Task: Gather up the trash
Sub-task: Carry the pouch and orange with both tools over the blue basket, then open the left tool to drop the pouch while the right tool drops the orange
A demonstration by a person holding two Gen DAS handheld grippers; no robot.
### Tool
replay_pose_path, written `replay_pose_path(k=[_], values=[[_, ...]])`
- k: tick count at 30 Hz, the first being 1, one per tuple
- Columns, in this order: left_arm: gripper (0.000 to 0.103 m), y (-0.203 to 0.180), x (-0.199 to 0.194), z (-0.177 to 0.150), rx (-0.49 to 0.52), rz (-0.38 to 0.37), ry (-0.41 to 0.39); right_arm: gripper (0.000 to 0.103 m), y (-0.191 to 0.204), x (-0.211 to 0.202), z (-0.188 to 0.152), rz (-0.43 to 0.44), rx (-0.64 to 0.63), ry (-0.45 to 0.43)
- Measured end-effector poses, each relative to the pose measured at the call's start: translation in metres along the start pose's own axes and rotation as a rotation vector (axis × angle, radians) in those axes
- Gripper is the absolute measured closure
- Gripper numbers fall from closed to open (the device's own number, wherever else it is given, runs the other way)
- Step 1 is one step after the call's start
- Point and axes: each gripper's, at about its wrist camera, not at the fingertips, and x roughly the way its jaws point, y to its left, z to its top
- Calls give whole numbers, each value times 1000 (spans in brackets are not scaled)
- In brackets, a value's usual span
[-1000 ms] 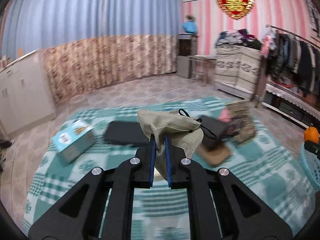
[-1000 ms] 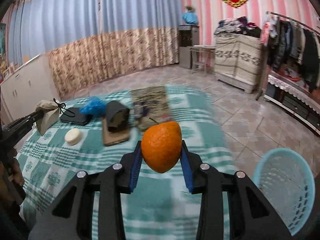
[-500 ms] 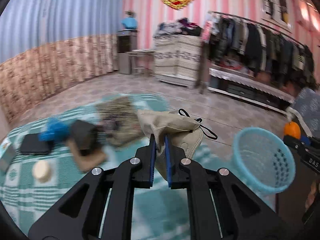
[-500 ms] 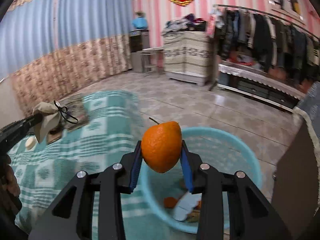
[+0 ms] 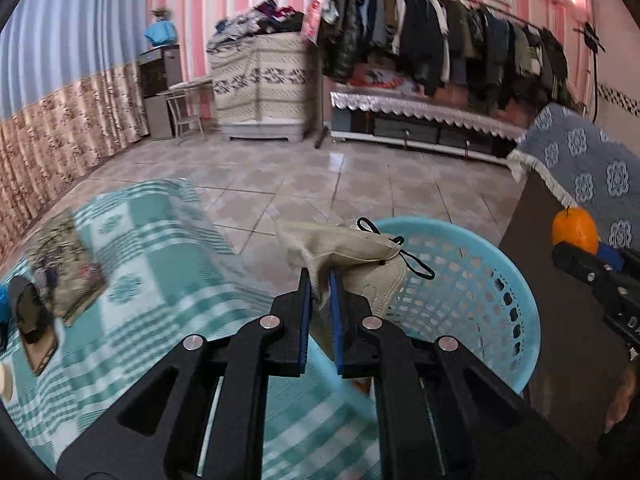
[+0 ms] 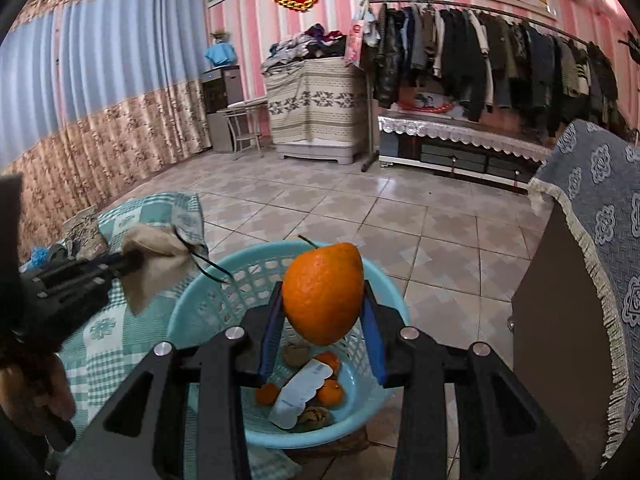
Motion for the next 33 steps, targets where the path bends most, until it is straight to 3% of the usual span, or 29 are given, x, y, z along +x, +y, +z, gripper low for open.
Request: replay_pose_path(k=[7, 10, 12, 13, 17, 21, 27, 33], values=[[95, -22, 36, 5, 26, -26, 61, 66, -13, 12, -2, 0, 47, 14], [87, -24, 42, 3, 35, -40, 80, 66, -11, 20, -3, 2, 45, 27], [52, -26, 42, 1, 55, -26, 80, 66, -10, 26, -4, 1, 44, 35], [45, -27, 40, 0, 61, -12, 65, 66, -10, 27, -6, 1, 46, 37], [33, -15, 32, 5, 46, -5, 49, 66, -9, 33, -10, 3, 52, 49], [16, 9, 19, 11, 2, 56, -2, 66, -2, 40, -12, 4, 39, 56], [6, 54, -4, 13, -101, 129, -46, 66, 21, 56, -10, 16, 23, 55], [5, 82, -27, 1, -137, 192, -61, 66, 54, 80, -13, 24, -14, 84]])
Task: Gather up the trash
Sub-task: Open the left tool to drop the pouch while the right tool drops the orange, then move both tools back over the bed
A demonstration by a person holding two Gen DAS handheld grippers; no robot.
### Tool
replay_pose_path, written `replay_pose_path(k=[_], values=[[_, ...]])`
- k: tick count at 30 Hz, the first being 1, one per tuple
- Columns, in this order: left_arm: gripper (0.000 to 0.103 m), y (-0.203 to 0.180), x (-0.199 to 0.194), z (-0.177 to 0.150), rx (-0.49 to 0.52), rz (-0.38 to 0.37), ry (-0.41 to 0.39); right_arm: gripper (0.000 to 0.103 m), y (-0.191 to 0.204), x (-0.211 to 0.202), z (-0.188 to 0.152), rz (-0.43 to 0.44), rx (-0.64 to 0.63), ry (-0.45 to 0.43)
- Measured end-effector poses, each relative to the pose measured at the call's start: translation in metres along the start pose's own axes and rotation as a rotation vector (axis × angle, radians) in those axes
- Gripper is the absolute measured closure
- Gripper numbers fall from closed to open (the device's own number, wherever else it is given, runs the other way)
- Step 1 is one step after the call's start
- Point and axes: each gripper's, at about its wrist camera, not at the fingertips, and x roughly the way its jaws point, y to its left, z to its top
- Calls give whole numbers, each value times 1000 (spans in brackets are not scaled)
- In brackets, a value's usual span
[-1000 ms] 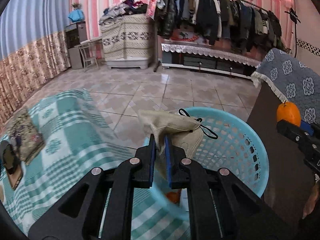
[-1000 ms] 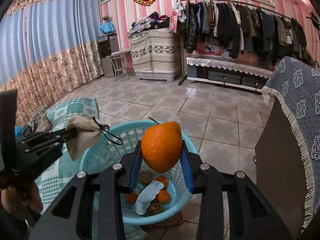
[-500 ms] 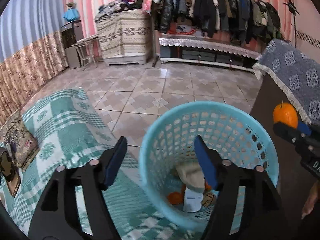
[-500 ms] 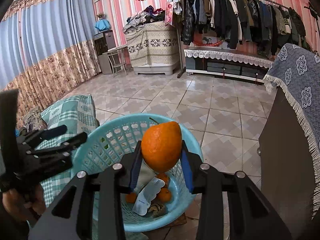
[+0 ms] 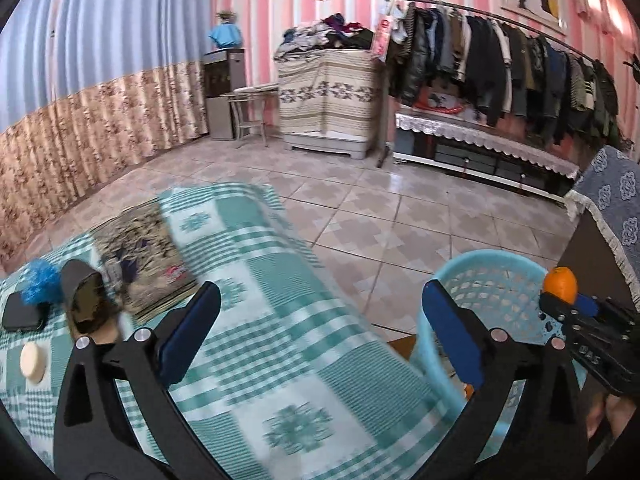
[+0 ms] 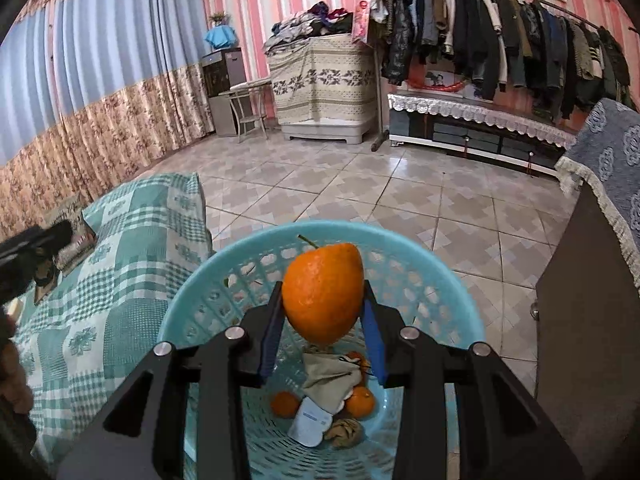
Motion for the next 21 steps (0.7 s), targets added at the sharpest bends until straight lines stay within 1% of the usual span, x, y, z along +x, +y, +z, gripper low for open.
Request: replay_pose_path(k=[1, 3, 4, 5, 7, 9, 14, 18, 21], values=[[5, 3, -2, -1, -5, 3, 2, 64, 2, 3, 0, -2, -3, 6], [5, 13, -6, -4, -14, 17, 1, 64, 8, 8, -2, -19, -12, 16], [5, 18, -9, -5, -16, 24, -1, 60, 9, 9, -3, -18, -12, 22], [5, 22, -11, -5, -18, 32, -4, 50, 9, 9, -3, -18, -10, 25], [5, 29, -15, -5, -27, 42, -7, 32, 11, 4, -3, -38, -8, 9], [5, 38, -20, -6, -46, 47, -9, 30, 11, 0, -1, -51, -8, 0], [5, 57, -37, -10, -70, 62, -34, 17, 14, -19, 6, -48, -1, -35], [5, 73, -54, -12, -73, 93, -60, 13, 31, -34, 12, -35, -19, -73], [5, 88, -67, -15, -85, 113, -72, 11, 55, -46, 17, -5, -47, -102]])
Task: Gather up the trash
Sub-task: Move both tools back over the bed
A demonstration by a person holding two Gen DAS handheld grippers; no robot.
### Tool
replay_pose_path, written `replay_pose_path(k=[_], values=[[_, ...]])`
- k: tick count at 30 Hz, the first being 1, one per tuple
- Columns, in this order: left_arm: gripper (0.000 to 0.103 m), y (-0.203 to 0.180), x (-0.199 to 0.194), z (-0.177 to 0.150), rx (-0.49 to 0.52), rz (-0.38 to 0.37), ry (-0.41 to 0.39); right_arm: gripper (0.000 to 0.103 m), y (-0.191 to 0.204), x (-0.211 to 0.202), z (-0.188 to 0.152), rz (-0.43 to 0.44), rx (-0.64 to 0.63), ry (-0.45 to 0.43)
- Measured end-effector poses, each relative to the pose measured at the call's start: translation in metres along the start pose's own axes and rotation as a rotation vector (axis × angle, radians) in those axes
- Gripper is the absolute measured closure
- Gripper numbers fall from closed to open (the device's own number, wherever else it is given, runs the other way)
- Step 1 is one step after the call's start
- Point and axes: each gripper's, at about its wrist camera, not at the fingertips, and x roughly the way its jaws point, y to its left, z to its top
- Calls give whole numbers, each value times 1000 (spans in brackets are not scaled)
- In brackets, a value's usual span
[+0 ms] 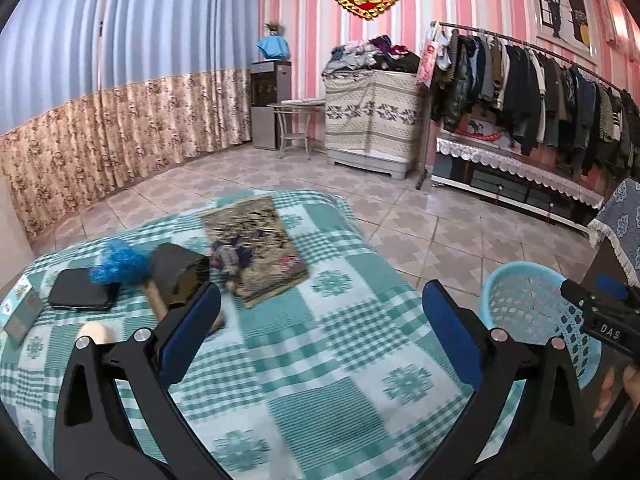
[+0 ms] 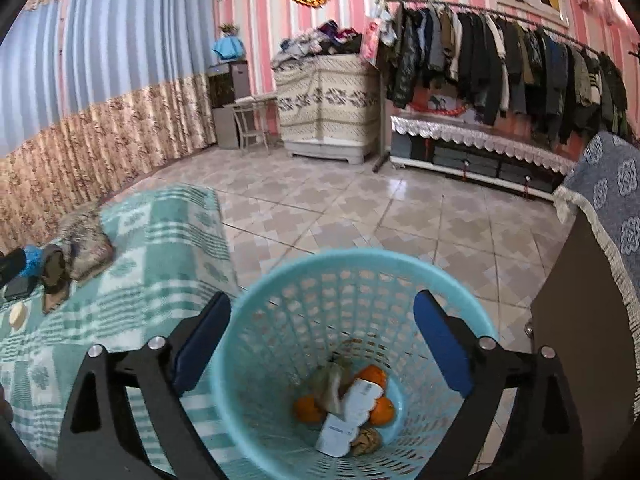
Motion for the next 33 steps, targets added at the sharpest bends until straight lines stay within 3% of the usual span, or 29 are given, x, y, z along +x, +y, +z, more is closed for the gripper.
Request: replay_pose_path(k=[10, 24, 33], values=[[5, 85, -25, -20, -74, 103, -6, 9, 95, -20, -4, 120, -116, -45], [5, 234, -33, -63, -219, 325, 69, 9, 214, -5, -36, 256, -240, 7], [5, 266, -6, -85, -250, 317, 155, 9, 260, 26, -50, 282, -281, 59]])
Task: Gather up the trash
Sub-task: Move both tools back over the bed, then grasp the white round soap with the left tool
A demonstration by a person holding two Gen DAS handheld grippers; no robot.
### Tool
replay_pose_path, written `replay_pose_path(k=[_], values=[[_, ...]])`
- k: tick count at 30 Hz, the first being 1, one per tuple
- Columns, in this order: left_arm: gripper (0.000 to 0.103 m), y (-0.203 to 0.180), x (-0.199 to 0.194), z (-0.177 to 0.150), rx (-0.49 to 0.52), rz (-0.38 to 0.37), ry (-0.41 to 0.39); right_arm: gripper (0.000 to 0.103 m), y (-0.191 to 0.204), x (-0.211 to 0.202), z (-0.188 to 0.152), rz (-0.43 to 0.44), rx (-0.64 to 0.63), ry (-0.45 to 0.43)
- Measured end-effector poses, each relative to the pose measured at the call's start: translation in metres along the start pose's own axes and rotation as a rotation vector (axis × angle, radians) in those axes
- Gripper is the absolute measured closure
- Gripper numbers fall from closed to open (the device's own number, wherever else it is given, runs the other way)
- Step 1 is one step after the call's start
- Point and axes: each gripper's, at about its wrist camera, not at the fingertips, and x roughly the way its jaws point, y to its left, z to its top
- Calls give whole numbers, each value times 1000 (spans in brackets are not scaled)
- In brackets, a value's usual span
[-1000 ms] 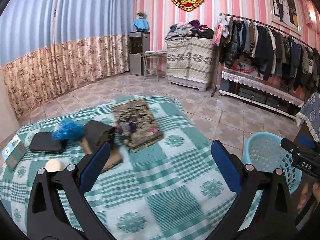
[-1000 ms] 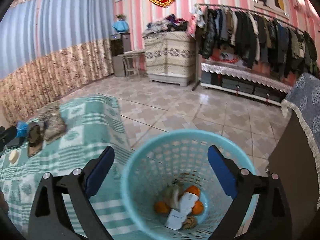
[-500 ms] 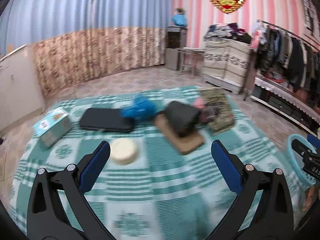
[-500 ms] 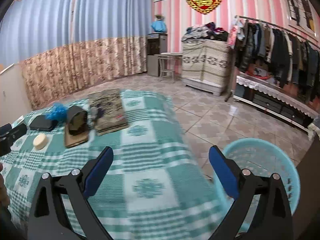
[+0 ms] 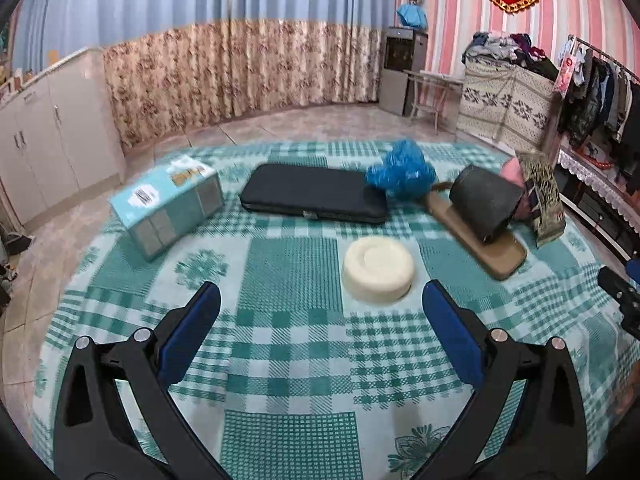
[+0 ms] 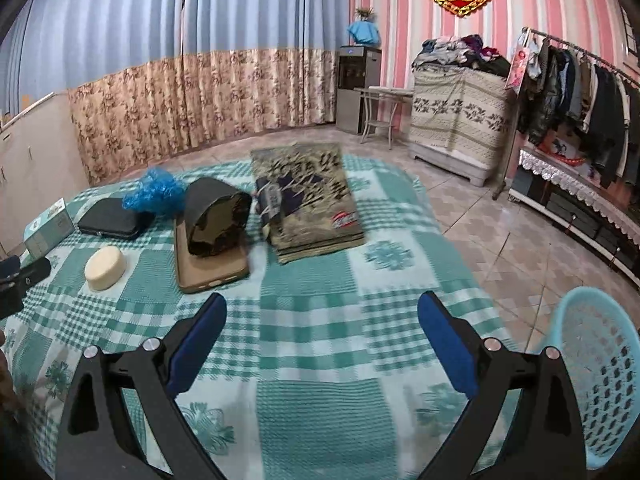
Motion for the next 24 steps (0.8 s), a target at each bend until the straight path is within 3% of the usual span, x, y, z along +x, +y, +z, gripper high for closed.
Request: replay_pose_path(k=[10, 15, 18, 24], values=[[6, -42, 62, 14, 57, -45, 121, 9, -6, 14, -3, -4, 9, 36], [33, -50, 84, 14, 79, -83, 211, 9, -5, 19, 1, -6, -9, 44], [43, -49, 83, 15, 80, -102, 203, 9, -2, 29, 10, -9, -26, 49], [43, -40, 69, 17, 51, -105, 142, 7, 7, 62, 37, -21, -17, 71]])
